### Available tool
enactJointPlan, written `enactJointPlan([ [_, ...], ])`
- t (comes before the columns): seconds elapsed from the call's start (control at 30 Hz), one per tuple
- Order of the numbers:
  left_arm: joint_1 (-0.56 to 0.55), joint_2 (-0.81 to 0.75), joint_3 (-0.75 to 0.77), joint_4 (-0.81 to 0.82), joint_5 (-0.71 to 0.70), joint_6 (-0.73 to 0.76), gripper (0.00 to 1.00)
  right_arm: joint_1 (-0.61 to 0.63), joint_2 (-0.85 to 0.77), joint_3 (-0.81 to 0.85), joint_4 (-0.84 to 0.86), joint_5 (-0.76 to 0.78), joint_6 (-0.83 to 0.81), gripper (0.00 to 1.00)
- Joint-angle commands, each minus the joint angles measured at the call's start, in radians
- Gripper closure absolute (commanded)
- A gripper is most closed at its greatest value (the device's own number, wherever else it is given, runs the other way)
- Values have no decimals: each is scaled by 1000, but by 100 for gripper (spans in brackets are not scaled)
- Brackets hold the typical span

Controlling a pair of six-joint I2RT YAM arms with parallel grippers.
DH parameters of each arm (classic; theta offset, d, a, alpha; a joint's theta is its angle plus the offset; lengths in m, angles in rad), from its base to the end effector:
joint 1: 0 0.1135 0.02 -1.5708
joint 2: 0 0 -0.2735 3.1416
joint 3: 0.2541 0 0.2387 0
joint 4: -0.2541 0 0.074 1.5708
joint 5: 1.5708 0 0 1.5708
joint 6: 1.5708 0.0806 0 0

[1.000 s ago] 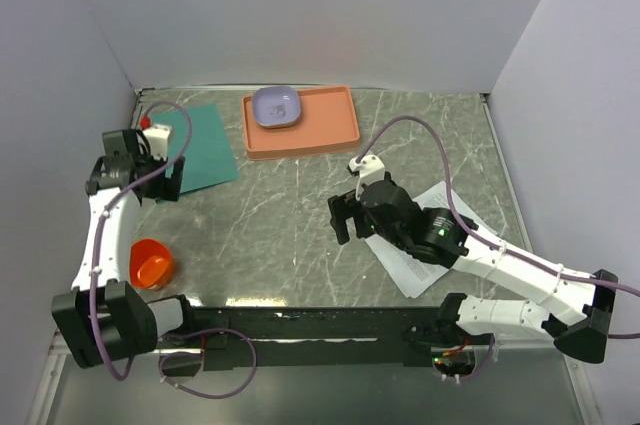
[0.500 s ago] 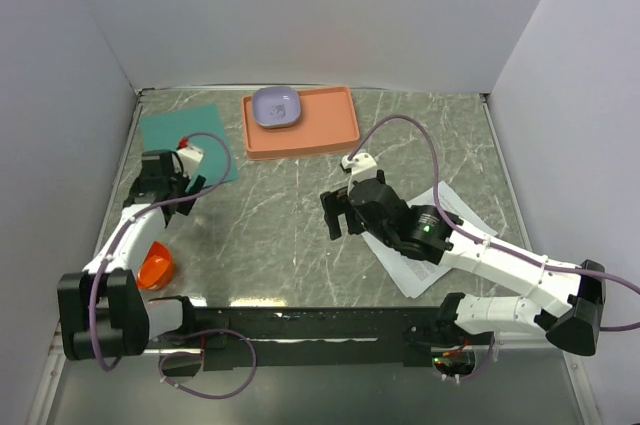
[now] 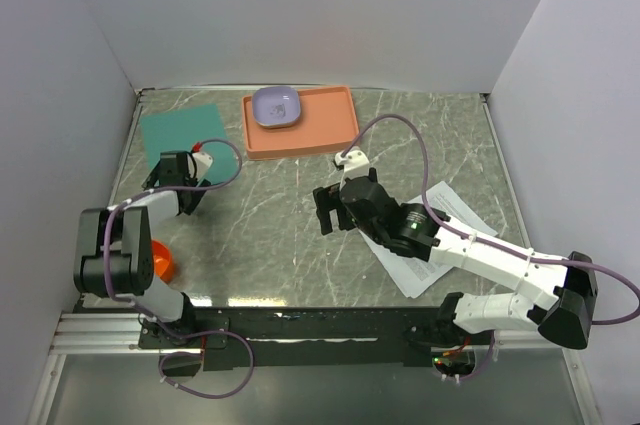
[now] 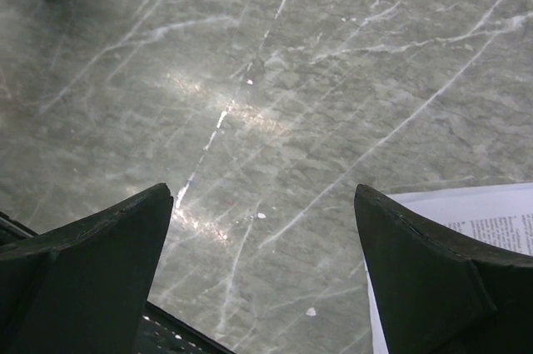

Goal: Put the files into the folder

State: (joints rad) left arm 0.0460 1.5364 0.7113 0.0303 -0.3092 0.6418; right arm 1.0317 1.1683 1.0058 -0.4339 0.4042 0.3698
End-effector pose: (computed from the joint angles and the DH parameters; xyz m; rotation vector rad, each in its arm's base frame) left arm 0.3156 0.0391 0.1502 0.5637 2.3617 0.6894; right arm 0.1674 0.2181 0.3038 -0.4726 2.0858 0.3933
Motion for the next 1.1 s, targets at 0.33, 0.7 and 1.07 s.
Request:
enactJointPlan([
  [0.33,-6,125,-64,387,-131,220,4,4,-24,-44,121,31,58,11],
  [0.7,-8,122,-69,376,-104,219,37,7,-45,-90,150,30,92,16],
  [1.07,-15,116,-20,329,-99,191,95,7,-79,-133,184,27,107,26],
])
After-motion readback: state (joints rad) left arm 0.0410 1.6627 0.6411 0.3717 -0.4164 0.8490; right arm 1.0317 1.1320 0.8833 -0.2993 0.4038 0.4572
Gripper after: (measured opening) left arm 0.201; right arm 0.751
